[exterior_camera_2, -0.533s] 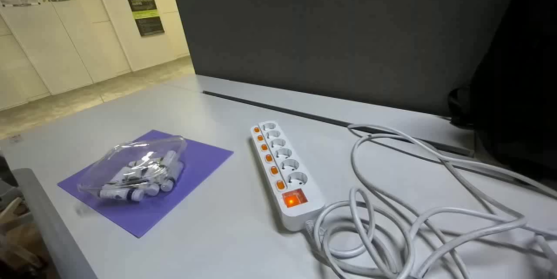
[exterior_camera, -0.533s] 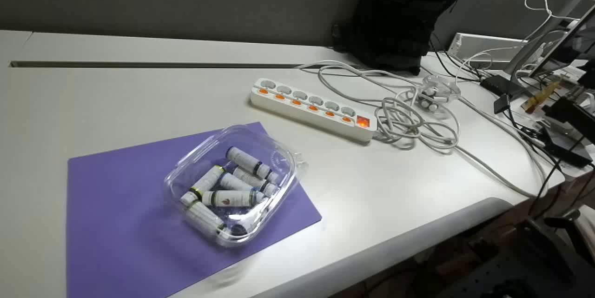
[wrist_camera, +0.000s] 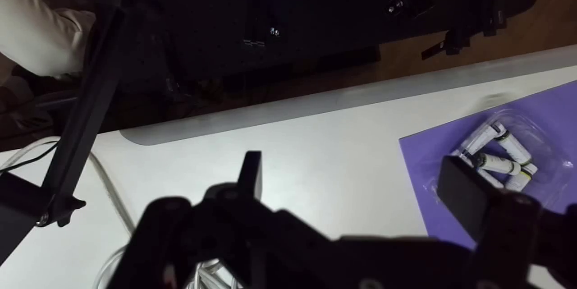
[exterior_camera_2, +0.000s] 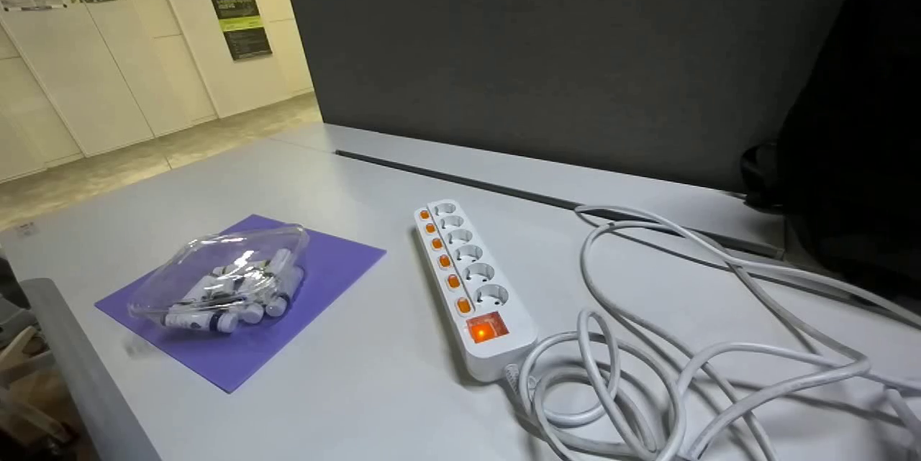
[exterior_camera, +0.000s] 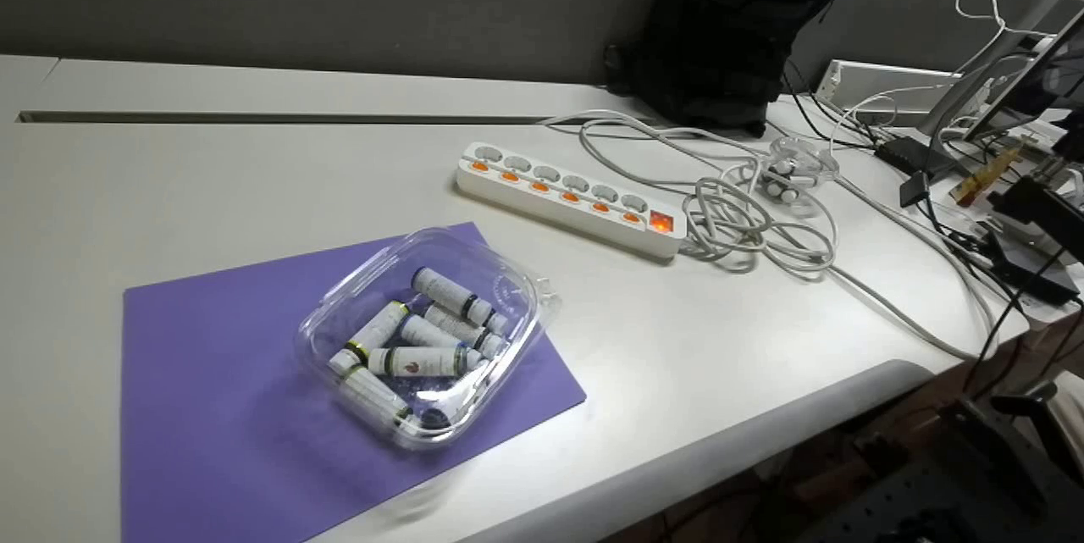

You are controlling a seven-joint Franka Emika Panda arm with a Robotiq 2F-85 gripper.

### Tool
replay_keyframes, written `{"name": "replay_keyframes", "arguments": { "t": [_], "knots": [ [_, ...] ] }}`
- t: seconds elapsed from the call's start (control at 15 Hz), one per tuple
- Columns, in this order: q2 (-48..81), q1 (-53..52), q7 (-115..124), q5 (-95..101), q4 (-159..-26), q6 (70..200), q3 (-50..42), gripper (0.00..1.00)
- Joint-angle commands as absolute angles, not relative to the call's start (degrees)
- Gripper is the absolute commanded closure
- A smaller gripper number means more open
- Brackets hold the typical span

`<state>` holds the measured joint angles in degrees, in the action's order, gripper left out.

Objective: Turn on the middle switch

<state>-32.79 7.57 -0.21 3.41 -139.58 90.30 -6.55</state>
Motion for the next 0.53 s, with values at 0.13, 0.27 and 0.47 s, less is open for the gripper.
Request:
{"name": "replay_keyframes", "arguments": {
  "t": [0.13,0.27,0.47],
  "knots": [
    [-32.8,7.5,-0.2,3.4,-139.5,90.2,-6.6,0.00],
    [-32.8,7.5,-0.2,3.4,-139.5,90.2,-6.6,0.00],
    [-27.6,8.4,3.9,3.3,-139.7,97.9,-6.2,0.00]
  ]
}}
